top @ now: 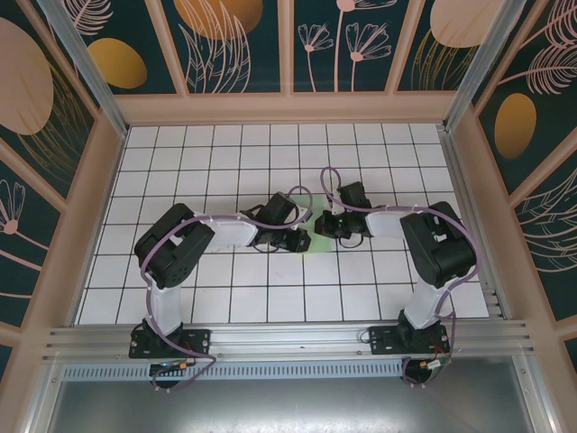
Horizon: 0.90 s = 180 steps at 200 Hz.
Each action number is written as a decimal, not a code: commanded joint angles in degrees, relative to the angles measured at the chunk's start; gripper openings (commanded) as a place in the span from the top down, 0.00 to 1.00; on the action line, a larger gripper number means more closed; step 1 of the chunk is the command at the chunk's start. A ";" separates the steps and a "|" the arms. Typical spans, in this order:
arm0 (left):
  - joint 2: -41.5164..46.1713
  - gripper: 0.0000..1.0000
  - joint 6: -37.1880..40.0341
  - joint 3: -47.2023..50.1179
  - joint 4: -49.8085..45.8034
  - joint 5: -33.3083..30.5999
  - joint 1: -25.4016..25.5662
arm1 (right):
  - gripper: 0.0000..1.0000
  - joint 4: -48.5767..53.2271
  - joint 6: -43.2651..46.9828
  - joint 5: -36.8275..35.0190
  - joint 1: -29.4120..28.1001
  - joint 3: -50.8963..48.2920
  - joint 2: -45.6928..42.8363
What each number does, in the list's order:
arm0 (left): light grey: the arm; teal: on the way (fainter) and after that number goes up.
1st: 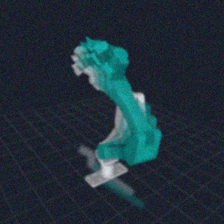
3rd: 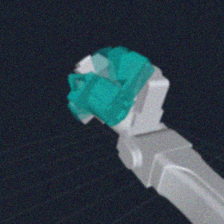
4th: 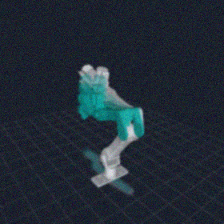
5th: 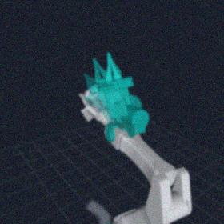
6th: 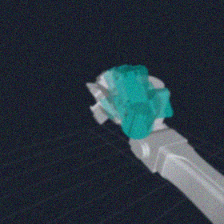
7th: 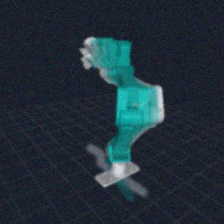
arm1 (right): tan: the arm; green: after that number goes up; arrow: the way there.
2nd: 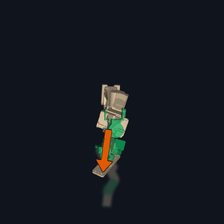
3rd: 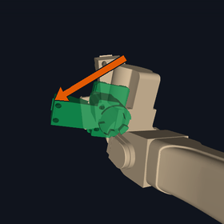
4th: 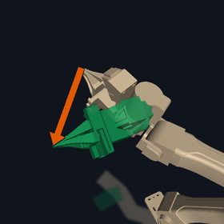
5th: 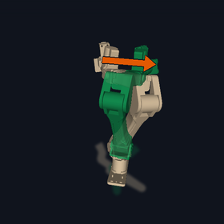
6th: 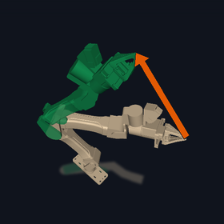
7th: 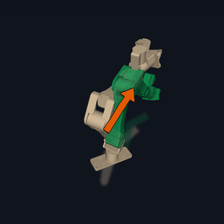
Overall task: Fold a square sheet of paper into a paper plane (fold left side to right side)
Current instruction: Fold the triangle a second time at the center of the table.
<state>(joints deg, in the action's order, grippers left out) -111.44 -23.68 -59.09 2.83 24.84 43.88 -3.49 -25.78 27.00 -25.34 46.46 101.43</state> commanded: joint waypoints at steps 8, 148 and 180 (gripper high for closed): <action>1.55 0.89 2.60 3.02 -3.75 0.53 0.20 | 1.00 6.04 1.52 -4.43 -0.15 0.09 2.62; 7.97 0.89 4.95 12.68 -5.34 -0.76 0.17 | 1.00 7.06 1.87 -4.64 -0.15 0.78 2.82; 11.52 0.91 3.50 13.07 -4.46 -0.55 -0.27 | 1.00 4.84 1.63 -2.41 -0.19 0.55 0.75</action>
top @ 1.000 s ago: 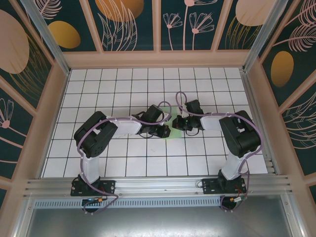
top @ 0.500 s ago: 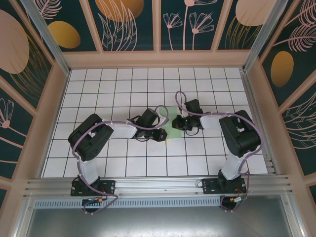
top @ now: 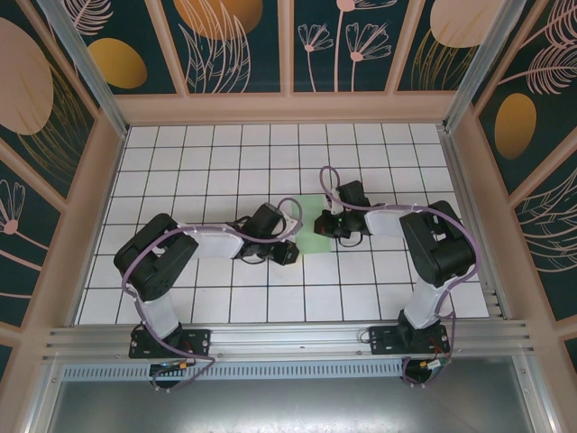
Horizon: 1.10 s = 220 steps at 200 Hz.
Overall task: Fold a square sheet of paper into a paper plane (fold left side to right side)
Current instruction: Fold the triangle a second time at the center of the table, then turn over the paper at the center of the table.
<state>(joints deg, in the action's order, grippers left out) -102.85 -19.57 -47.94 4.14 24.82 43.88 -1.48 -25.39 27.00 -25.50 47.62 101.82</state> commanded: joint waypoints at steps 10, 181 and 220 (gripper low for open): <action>4.31 0.90 -1.38 2.44 -4.51 -0.07 -1.11 | 1.00 1.59 0.85 -1.30 0.00 -0.55 -0.90; -7.90 0.48 -9.52 -9.73 12.37 7.72 -8.75 | 0.16 -9.73 -7.46 0.07 10.75 -19.65 -34.69; -9.64 0.62 -9.14 -10.50 13.26 8.46 -8.71 | 0.16 -10.48 -8.30 2.57 10.73 -20.03 -33.85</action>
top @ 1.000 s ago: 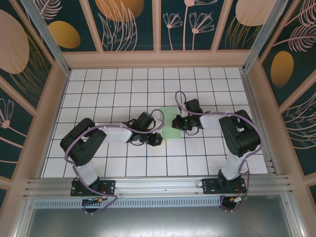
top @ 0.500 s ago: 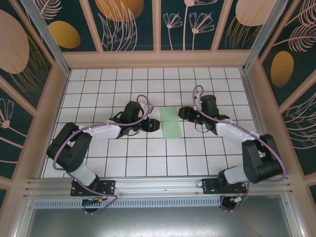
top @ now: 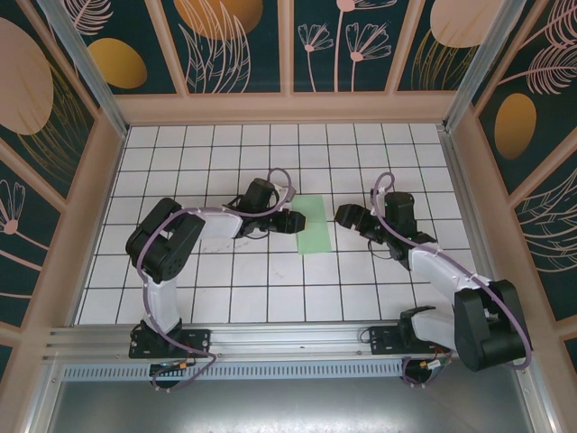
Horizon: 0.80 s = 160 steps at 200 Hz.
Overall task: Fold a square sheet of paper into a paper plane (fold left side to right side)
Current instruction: Turn over the paper at the center of the table.
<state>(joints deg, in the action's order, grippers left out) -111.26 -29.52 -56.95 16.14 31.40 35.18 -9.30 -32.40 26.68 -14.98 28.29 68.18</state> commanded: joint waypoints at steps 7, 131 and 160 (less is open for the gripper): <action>-1.30 0.68 1.10 -1.50 1.13 1.60 0.01 | 0.16 -2.51 -1.22 3.19 0.22 -0.54 0.24; 5.55 0.94 4.12 4.09 -0.72 -5.51 -0.03 | 0.30 -3.18 -4.01 7.15 -7.12 9.07 18.24; 5.98 0.94 3.98 4.47 -0.67 -5.99 -0.02 | 0.36 -4.79 -5.00 8.00 -8.28 11.04 22.55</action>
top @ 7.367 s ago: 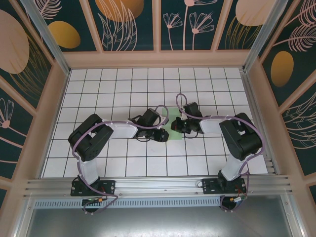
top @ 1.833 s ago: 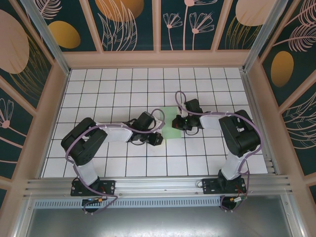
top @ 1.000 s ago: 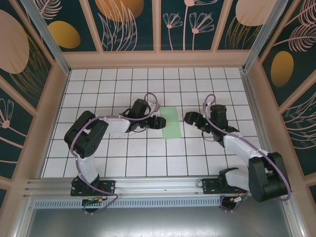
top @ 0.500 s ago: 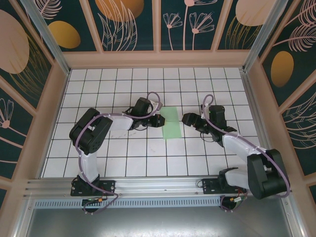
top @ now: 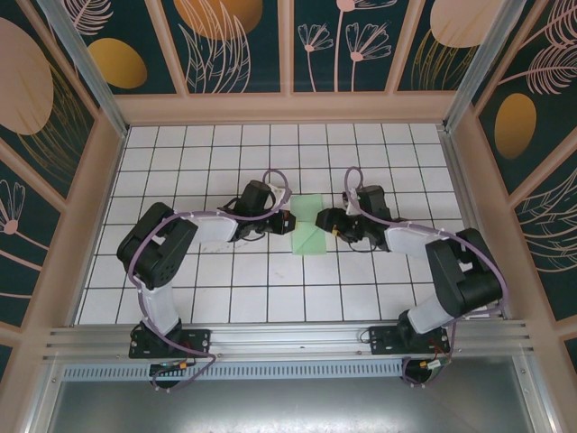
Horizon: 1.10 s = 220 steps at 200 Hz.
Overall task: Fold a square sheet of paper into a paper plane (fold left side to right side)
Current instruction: Turn over the paper at the center of the table.
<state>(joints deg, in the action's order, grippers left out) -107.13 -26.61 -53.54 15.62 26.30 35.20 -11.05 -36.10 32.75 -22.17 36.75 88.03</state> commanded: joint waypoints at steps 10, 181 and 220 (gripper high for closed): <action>2.09 0.94 1.12 1.17 -0.10 -1.02 -0.07 | 0.37 -3.20 -1.42 1.68 -1.54 3.28 4.12; 8.48 0.69 -1.38 3.43 0.03 -4.82 -1.74 | 0.97 -8.99 0.85 0.27 -3.51 7.11 10.83; 15.93 0.63 -0.37 4.60 -3.67 -8.30 -4.24 | 1.00 -7.55 5.52 3.63 -1.04 7.32 4.66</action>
<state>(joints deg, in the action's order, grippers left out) -96.07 -27.44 -50.11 13.82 20.45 32.40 -17.65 -34.85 33.63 -24.99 42.94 98.06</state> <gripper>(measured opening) 0.345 0.068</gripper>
